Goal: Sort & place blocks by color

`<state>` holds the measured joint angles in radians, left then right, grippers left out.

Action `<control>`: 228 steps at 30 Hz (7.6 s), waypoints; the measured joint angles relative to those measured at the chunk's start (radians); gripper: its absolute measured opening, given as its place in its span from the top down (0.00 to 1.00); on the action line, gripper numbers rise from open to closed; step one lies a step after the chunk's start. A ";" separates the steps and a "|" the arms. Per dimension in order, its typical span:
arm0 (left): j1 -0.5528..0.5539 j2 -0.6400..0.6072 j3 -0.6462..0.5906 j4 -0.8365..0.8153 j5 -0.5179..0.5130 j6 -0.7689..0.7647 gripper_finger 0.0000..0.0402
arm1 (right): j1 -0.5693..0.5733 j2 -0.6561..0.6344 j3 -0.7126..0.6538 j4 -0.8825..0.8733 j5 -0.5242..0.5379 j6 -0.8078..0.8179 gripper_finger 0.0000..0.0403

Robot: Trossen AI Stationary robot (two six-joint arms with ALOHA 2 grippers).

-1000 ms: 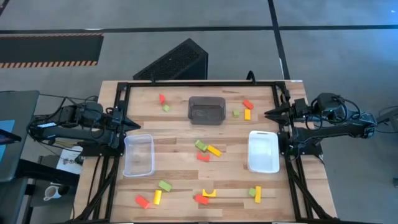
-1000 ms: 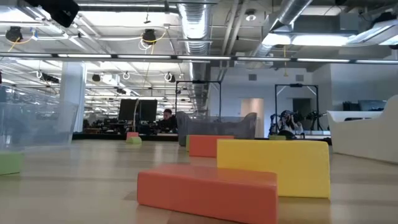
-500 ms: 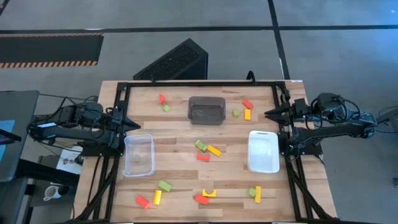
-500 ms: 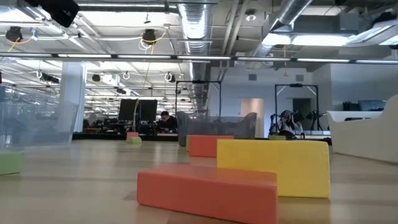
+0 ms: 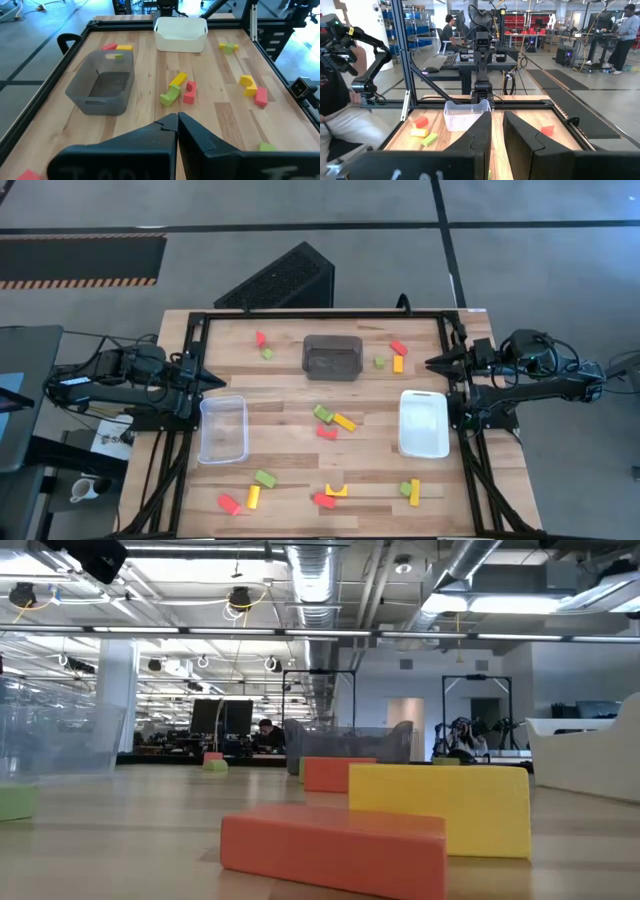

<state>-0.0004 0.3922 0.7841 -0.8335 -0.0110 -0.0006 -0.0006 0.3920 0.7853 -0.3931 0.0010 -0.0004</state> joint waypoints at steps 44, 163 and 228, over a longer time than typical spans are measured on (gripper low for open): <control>0.000 0.000 0.000 0.000 0.000 0.000 1.00 | 0.000 0.000 0.000 0.000 0.000 0.000 0.81; 0.000 0.000 0.000 0.000 0.000 0.000 1.00 | 0.000 0.000 0.000 0.000 0.000 0.000 0.81; 0.000 0.000 0.000 0.000 0.000 0.000 1.00 | 0.000 0.000 0.000 0.002 0.000 0.079 0.81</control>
<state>-0.0002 0.3920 0.7841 -0.8336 -0.0112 -0.0006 -0.0002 0.3916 0.7853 -0.3912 0.0006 0.0788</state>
